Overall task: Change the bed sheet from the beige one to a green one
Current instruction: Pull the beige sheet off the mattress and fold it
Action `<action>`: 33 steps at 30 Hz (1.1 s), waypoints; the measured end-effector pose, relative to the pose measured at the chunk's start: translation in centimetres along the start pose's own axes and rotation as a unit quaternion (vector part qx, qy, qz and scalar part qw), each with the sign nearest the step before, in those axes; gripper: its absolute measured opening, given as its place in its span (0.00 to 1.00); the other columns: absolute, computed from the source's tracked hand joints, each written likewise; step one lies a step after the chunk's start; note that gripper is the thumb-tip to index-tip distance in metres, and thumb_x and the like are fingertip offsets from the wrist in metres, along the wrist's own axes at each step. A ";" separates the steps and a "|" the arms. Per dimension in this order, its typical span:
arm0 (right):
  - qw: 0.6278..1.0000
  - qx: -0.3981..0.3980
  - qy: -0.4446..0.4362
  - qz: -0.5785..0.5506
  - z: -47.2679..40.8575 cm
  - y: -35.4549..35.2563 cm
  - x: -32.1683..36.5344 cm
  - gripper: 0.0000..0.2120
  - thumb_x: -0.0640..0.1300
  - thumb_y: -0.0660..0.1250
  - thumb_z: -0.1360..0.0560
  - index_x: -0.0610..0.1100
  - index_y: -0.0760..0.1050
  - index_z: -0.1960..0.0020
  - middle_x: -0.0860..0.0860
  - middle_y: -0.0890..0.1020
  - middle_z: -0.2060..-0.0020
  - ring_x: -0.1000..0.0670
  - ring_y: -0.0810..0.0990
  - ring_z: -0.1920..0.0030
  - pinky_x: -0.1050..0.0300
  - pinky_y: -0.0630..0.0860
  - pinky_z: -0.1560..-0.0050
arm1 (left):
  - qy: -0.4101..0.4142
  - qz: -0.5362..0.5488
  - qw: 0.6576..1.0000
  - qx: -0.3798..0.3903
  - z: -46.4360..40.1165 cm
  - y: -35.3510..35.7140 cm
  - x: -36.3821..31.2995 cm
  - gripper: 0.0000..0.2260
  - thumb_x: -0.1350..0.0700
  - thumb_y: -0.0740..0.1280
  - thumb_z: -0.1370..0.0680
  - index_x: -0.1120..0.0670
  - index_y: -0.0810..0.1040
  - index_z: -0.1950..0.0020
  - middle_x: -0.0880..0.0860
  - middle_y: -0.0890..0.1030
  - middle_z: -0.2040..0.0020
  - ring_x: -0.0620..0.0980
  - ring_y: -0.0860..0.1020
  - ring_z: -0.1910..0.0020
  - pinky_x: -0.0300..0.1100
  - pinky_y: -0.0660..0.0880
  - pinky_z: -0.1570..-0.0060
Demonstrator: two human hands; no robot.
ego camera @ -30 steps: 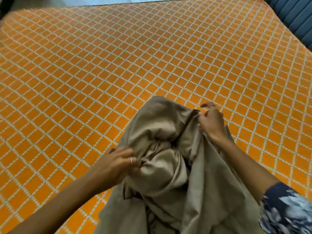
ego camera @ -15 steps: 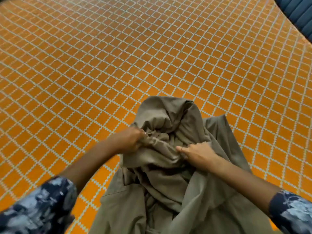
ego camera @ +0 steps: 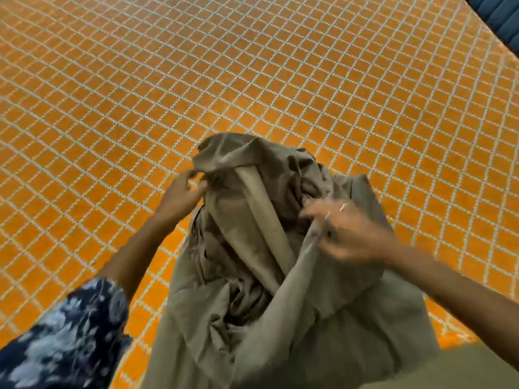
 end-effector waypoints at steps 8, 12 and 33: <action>0.948 0.227 -0.200 0.095 0.9 11.4 13.2 0.17 0.43 0.68 0.30 0.49 0.76 0.42 0.48 0.83 0.57 0.45 0.82 0.54 0.47 0.74 0.45 | -0.111 -0.006 0.994 0.000 5.7 -3.1 11.0 0.17 0.53 0.62 0.19 0.55 0.71 0.31 0.56 0.72 0.33 0.56 0.72 0.36 0.47 0.69 0.47; 0.990 -0.086 0.107 -0.037 -11.4 -4.8 3.1 0.27 0.45 0.54 0.33 0.47 0.74 0.35 0.42 0.80 0.42 0.41 0.77 0.40 0.46 0.72 0.39 | -0.108 0.054 0.991 -0.059 6.4 -7.8 12.7 0.15 0.55 0.61 0.18 0.57 0.72 0.33 0.58 0.76 0.37 0.54 0.75 0.45 0.48 0.69 0.50; 0.766 -0.019 0.579 -0.278 21.1 11.0 -16.9 0.48 0.72 0.69 0.41 0.37 0.72 0.36 0.40 0.80 0.43 0.41 0.79 0.44 0.47 0.76 0.46 | -0.226 -0.054 0.972 -0.025 16.3 5.5 21.7 0.34 0.37 0.76 0.36 0.60 0.75 0.41 0.54 0.80 0.48 0.56 0.80 0.50 0.46 0.75 0.54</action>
Point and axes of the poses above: each hand's wrist, its own z-axis away from the middle knuckle, its own y-axis out of the palm, x = y × z, the point moved 9 cm from there along -z, towards the middle knuckle
